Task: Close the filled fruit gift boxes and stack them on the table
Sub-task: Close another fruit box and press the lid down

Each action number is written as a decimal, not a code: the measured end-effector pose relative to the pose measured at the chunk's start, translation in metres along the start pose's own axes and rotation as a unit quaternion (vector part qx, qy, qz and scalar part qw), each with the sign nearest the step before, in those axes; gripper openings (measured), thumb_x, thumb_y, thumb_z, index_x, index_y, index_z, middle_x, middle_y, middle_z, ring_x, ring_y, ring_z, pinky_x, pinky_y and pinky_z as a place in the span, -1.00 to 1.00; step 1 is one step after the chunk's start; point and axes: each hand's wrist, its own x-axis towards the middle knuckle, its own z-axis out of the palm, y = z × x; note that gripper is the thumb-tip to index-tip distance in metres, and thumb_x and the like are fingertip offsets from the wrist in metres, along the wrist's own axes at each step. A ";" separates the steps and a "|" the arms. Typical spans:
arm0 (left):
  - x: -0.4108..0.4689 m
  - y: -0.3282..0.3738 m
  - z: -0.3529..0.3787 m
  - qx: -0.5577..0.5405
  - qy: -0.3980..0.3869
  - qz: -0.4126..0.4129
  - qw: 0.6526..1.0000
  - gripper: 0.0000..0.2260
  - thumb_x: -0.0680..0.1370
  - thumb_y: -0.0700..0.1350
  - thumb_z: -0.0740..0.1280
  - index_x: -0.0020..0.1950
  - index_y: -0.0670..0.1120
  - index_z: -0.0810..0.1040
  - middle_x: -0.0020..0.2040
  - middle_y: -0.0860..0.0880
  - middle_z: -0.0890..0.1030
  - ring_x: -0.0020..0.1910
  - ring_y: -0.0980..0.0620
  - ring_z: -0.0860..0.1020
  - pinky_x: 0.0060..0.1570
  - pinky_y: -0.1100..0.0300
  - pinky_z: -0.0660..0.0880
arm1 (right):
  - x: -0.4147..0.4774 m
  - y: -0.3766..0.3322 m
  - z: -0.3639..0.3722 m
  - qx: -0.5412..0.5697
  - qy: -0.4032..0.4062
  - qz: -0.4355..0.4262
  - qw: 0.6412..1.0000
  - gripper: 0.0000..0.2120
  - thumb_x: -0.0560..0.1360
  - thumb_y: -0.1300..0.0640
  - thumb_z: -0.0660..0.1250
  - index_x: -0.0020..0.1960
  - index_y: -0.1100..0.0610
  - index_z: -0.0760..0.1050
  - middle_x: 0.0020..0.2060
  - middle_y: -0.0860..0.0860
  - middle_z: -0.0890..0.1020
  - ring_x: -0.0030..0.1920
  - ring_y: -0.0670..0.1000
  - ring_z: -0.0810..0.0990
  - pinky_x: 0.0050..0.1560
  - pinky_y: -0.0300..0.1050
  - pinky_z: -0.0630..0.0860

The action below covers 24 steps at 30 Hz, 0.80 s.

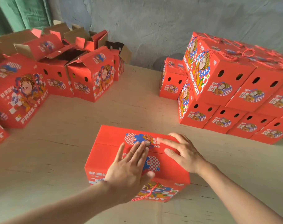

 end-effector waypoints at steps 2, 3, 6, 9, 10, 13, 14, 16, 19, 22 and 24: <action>0.001 -0.011 -0.011 0.025 0.038 0.031 0.998 -0.26 0.53 0.27 -0.38 0.50 -0.07 0.22 0.52 -0.01 0.14 0.50 -0.03 0.14 0.41 -0.19 0.14 | -0.006 -0.003 0.001 -0.016 0.022 0.020 0.999 -0.61 0.57 -0.11 0.17 0.35 -0.39 0.19 0.38 0.00 0.32 0.39 -0.04 0.20 0.37 -0.21 0.05; 0.004 -0.020 -0.015 0.035 0.060 0.048 0.996 -0.30 0.57 0.24 -0.31 0.42 -0.06 0.39 0.45 -0.01 0.33 0.41 -0.03 0.34 0.29 -0.19 0.34 | -0.009 -0.005 0.003 -0.027 0.033 0.035 0.998 -0.60 0.57 -0.12 0.16 0.37 -0.37 0.19 0.37 0.01 0.33 0.38 -0.02 0.22 0.37 -0.21 0.06; 0.022 -0.049 -0.020 0.043 0.022 0.124 0.991 -0.31 0.49 0.32 -0.39 0.51 0.10 0.10 0.51 0.15 0.07 0.51 0.05 0.04 0.46 -0.15 -0.13 | -0.027 -0.016 0.011 -0.085 0.052 0.091 0.991 -0.56 0.57 -0.21 0.08 0.43 -0.34 0.12 0.33 0.05 0.33 0.34 0.06 0.27 0.36 -0.14 0.13; 0.047 -0.072 -0.018 0.101 0.019 0.134 0.986 -0.46 0.38 0.33 -0.52 0.37 0.36 -0.34 0.44 0.29 -0.29 0.43 0.07 -0.41 0.27 -0.01 -0.61 | -0.043 -0.021 0.009 -0.119 -0.001 0.112 0.987 -0.41 0.52 -0.34 -0.01 0.49 -0.29 -0.08 0.31 0.07 0.27 0.34 0.09 0.21 0.35 -0.06 0.14; 0.055 -0.078 -0.019 0.119 0.018 0.106 0.987 -0.51 0.39 0.32 -0.51 0.33 0.42 -0.39 0.45 0.29 -0.31 0.42 0.02 -0.45 0.25 -0.05 -0.62 | -0.048 -0.022 0.005 -0.116 -0.029 0.113 0.986 -0.36 0.49 -0.38 -0.02 0.50 -0.26 -0.13 0.32 0.07 0.25 0.36 0.09 0.18 0.37 -0.05 0.12; 0.067 -0.089 -0.023 0.120 0.016 -0.046 0.992 -0.55 0.51 0.27 -0.33 0.41 0.40 -0.26 0.55 0.12 -0.21 0.49 -0.09 -0.34 0.33 -0.23 -0.43 | -0.062 -0.025 -0.007 -0.089 -0.099 0.121 0.984 -0.20 0.41 -0.46 0.05 0.51 -0.22 -0.19 0.35 0.06 0.19 0.40 0.10 0.13 0.40 -0.03 0.09; 0.067 -0.087 -0.021 0.097 0.020 -0.087 0.991 -0.56 0.55 0.25 -0.26 0.45 0.37 -0.18 0.56 0.07 -0.18 0.51 -0.11 -0.28 0.36 -0.25 -0.36 | -0.067 -0.028 -0.008 -0.083 -0.106 0.124 0.983 -0.17 0.39 -0.48 0.07 0.51 -0.21 -0.20 0.34 0.06 0.19 0.40 0.11 0.14 0.40 -0.02 0.10; 0.060 -0.070 -0.010 -0.007 0.071 -0.157 0.985 -0.55 0.61 0.19 -0.08 0.51 0.24 0.00 0.56 0.00 -0.05 0.53 -0.11 -0.08 0.41 -0.23 -0.16 | -0.074 -0.037 -0.003 -0.080 -0.093 0.133 0.983 -0.13 0.37 -0.50 0.07 0.52 -0.17 -0.17 0.29 0.09 0.24 0.38 0.12 0.18 0.39 0.01 0.12; 0.034 -0.032 0.018 -0.225 0.252 -0.240 0.910 -0.55 0.60 0.09 0.15 0.43 -0.11 0.33 0.35 -0.21 0.34 0.35 -0.21 0.28 0.28 -0.11 0.26 | -0.079 -0.058 0.011 -0.099 -0.071 0.154 0.980 -0.03 0.29 -0.56 -0.14 0.54 -0.06 -0.17 0.29 0.21 0.27 0.36 0.19 0.20 0.37 0.07 0.11; 0.009 -0.010 0.036 -0.405 0.289 -0.333 0.801 -0.57 0.61 0.09 0.13 -0.09 -0.28 0.51 -0.09 -0.29 0.49 0.07 -0.24 0.40 0.00 -0.04 0.34 | -0.080 -0.084 0.027 -0.095 -0.061 0.173 0.978 0.12 0.12 -0.55 -0.34 0.55 0.04 -0.20 0.38 0.32 0.20 0.39 0.26 0.18 0.38 0.14 0.08; -0.002 -0.003 0.040 -0.502 0.255 -0.400 0.723 -0.50 0.61 0.13 0.08 -0.38 -0.20 0.35 -0.39 -0.18 0.43 -0.24 -0.14 0.41 -0.21 0.03 0.35 | -0.083 -0.091 0.030 -0.053 -0.050 0.168 0.983 0.04 0.24 -0.56 -0.24 0.55 0.04 -0.15 0.37 0.29 0.23 0.39 0.25 0.21 0.38 0.12 0.12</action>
